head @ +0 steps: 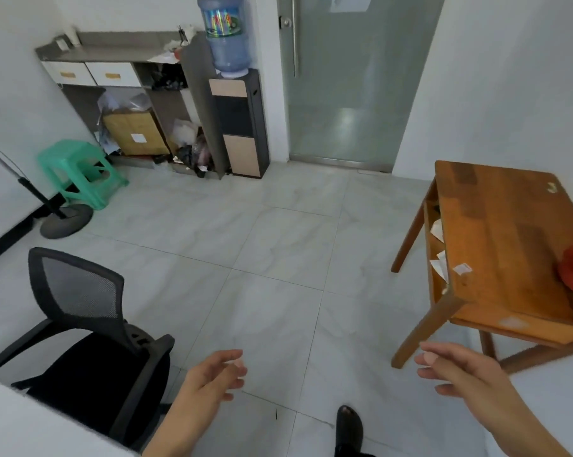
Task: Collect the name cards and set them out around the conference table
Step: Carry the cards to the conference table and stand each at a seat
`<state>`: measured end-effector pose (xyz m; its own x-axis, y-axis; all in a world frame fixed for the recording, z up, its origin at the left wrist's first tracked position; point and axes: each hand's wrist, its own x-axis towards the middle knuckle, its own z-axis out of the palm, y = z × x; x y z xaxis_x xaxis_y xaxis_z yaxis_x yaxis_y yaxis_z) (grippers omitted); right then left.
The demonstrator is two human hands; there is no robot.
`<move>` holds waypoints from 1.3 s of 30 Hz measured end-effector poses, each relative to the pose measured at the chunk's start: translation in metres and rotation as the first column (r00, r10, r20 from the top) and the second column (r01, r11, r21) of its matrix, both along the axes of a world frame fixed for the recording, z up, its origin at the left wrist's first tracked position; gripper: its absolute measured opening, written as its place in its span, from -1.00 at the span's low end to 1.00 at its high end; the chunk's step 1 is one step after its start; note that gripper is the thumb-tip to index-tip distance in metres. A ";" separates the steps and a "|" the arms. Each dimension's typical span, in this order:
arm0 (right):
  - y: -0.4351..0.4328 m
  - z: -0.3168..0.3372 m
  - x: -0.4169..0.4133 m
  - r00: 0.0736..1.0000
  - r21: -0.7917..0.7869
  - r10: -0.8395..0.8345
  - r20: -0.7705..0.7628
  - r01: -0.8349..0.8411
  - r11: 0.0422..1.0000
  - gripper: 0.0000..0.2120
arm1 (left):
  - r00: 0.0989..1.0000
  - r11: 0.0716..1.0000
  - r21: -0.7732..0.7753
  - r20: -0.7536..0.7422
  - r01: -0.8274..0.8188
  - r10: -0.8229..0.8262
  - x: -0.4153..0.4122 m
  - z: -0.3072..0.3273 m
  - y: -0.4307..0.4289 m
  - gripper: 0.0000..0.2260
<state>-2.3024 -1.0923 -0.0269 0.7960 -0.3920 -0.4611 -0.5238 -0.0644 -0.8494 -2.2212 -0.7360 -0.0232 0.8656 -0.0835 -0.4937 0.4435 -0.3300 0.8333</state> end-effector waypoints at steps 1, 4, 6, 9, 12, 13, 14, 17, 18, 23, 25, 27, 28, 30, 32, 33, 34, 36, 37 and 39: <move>-0.007 -0.001 0.030 1.000 0.000 0.031 0.000 -0.031 1.000 -0.87 | 1.000 1.000 0.005 -0.003 -0.017 0.017 0.020 0.003 -0.005 -0.84; -0.019 0.003 0.130 0.990 0.035 0.138 -0.026 -0.137 0.990 -0.86 | 0.994 0.995 -0.002 0.035 -0.100 0.100 0.082 0.018 -0.013 -0.83; -0.017 0.010 0.195 0.966 0.067 0.249 -0.067 -0.245 0.967 -0.81 | 0.982 0.983 0.001 0.045 -0.184 0.184 0.114 0.019 -0.009 -0.84; -0.001 0.024 0.280 0.934 0.045 0.354 0.039 -0.355 0.934 -0.62 | 0.945 0.945 -0.027 0.023 -0.325 0.326 0.151 0.017 0.003 -0.84; 0.022 0.024 0.358 0.900 0.026 0.429 0.079 -0.432 0.901 -0.68 | 0.907 0.905 -0.051 -0.038 -0.421 0.420 0.193 0.005 0.018 -0.86; 0.030 0.021 0.384 0.891 0.025 0.448 0.076 -0.451 0.892 -0.81 | 0.894 0.893 -0.054 -0.059 -0.447 0.444 0.210 -0.001 0.025 -0.86; 0.038 0.017 0.409 0.887 0.028 0.455 0.074 -0.458 0.889 -0.85 | 0.884 0.882 -0.065 -0.078 -0.466 0.461 0.230 -0.005 0.033 -0.86; 0.073 0.012 0.479 0.875 0.036 0.480 0.059 -0.482 0.875 -0.83 | 0.854 0.846 -0.116 -0.081 -0.521 0.515 0.297 -0.011 0.066 -0.84; 0.086 0.013 0.501 0.873 0.047 0.485 0.057 -0.487 0.872 -0.76 | 0.846 0.836 -0.129 -0.066 -0.533 0.529 0.321 -0.009 0.078 -0.84; 0.143 0.030 0.619 0.835 0.025 0.548 0.058 -0.550 0.835 -0.86 | 0.794 0.781 -0.194 0.018 -0.593 0.608 0.444 0.017 0.127 -0.82; 0.162 0.036 0.661 0.824 0.012 0.561 0.074 -0.564 0.826 -0.86 | 0.798 0.785 -0.215 0.037 -0.582 0.602 0.482 0.029 0.142 -0.82; 0.183 0.038 0.704 0.808 0.010 0.585 0.076 -0.587 0.810 -0.85 | 0.796 0.781 -0.230 0.045 -0.580 0.604 0.517 0.035 0.160 -0.83; 0.194 0.036 0.726 0.798 0.015 0.598 0.070 -0.600 0.800 -0.85 | 0.783 0.769 -0.230 0.045 -0.596 0.620 0.533 0.036 0.170 -0.83; 0.218 0.026 0.773 0.769 0.025 0.636 0.054 -0.638 0.769 -0.85 | 0.743 0.735 -0.200 0.043 -0.648 0.668 0.565 0.032 0.193 -0.83; 0.247 0.018 0.824 0.733 0.026 0.680 0.039 -0.681 0.732 -0.85 | 0.695 0.691 -0.162 0.038 -0.705 0.718 0.594 0.024 0.218 -0.81; 0.263 0.015 0.850 0.712 0.035 0.701 0.039 -0.702 0.711 -0.85 | 0.669 0.665 -0.154 0.033 -0.731 0.742 0.608 0.021 0.231 -0.81; 0.280 0.012 0.877 0.693 0.046 0.720 0.045 -0.721 0.691 -0.85 | 0.639 0.634 -0.155 0.026 -0.758 0.769 0.623 0.018 0.244 -0.81; 0.315 0.008 0.934 0.656 0.051 0.754 0.043 -0.755 0.654 -0.86 | 0.572 0.569 -0.135 0.016 -0.811 0.820 0.651 0.014 0.268 -0.82; 0.334 0.009 0.961 0.629 0.060 0.776 0.038 -0.777 0.627 -0.86 | 0.546 0.543 -0.125 0.014 -0.830 0.838 0.663 0.016 0.279 -0.84; 0.382 0.013 1.011 0.555 0.072 0.831 0.037 -0.831 0.552 -0.86 | 0.500 0.498 -0.133 0.026 -0.857 0.866 0.688 0.021 0.303 -0.84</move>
